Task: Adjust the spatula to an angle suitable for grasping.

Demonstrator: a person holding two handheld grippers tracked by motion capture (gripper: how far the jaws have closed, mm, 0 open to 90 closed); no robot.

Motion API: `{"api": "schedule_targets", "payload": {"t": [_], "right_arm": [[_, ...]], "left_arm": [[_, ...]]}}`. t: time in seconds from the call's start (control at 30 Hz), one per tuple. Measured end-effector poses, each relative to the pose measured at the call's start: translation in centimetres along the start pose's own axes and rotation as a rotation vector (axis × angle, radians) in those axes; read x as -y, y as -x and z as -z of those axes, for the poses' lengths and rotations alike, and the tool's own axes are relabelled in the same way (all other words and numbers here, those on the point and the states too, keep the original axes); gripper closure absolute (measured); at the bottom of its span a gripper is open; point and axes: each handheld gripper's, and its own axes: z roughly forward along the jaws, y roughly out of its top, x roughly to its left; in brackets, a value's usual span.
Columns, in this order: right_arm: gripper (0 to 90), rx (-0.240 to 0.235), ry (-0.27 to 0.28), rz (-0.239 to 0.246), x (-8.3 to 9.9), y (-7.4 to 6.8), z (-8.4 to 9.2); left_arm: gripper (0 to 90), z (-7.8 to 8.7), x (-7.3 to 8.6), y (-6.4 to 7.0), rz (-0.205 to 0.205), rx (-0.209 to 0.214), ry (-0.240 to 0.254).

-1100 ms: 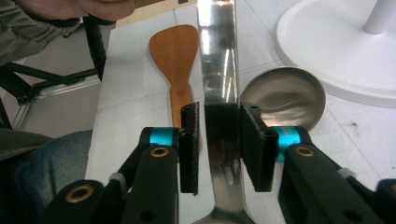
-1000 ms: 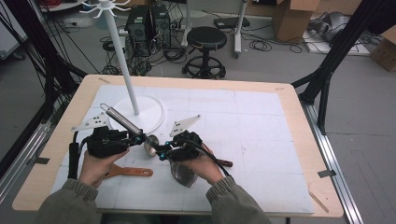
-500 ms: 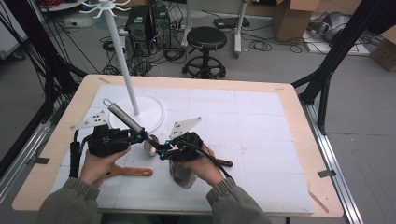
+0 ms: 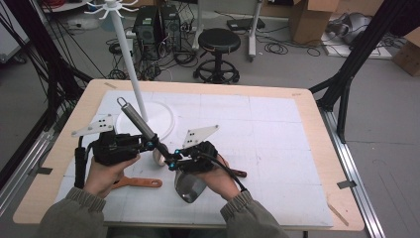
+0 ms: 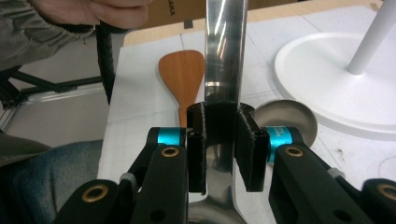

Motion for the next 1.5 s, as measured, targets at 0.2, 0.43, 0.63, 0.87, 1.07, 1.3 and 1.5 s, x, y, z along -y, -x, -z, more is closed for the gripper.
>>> {"api": "schedule_targets", "payload": {"t": [0.2, 0.43, 0.63, 0.87, 1.07, 1.3, 1.5], "right_arm": [[76.9, 0.001, 0.014, -0.018, 0.1, 0.0, 0.0], [76.9, 0.009, 0.014, -0.022, 0.1, -0.2, -0.1], [76.4, -0.011, 0.036, -0.031, 0.0, -0.2, 0.1], [72.5, -0.044, 0.058, -0.039, 0.0, -0.2, 1.1], [60.9, -0.057, 0.076, -0.065, 0.5, -0.2, 2.1], [46.7, 0.034, 0.089, -0.086, 1.9, 0.5, 4.6], [34.5, 0.102, 0.075, -0.133, 3.2, 1.7, 6.1]], "left_arm": [[75.9, -0.1, 0.0, -0.1, 0.002, 0.0, -0.003], [77.5, -0.2, 0.0, -0.1, 0.007, -0.002, -0.019], [85.1, -0.4, -0.2, 0.1, 0.028, 0.053, -0.006], [87.3, -0.4, -0.8, 0.2, 0.015, 0.066, -0.006], [87.4, -0.4, -1.4, 0.6, -0.022, 0.067, -0.017], [87.4, -0.2, -1.8, 0.5, -0.029, 0.067, -0.014], [87.5, 0.0, -2.4, 0.6, -0.052, 0.063, -0.024]]}}
